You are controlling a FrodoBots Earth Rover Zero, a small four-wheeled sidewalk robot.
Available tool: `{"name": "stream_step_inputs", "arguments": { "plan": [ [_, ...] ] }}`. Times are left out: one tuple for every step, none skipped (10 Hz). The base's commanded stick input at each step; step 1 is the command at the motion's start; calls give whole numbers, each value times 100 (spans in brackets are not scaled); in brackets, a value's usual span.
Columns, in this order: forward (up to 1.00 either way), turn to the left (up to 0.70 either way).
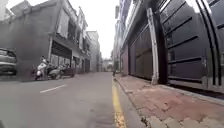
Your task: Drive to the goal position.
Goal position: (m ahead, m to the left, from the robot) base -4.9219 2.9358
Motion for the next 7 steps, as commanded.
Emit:
{"name": "stream_step_inputs", "arguments": {
  "plan": [
    [47, 1],
    [47, 1],
    [47, 1],
    [47, 1],
    [47, 1],
    [47, 1],
    [47, 1]
  ]
}}
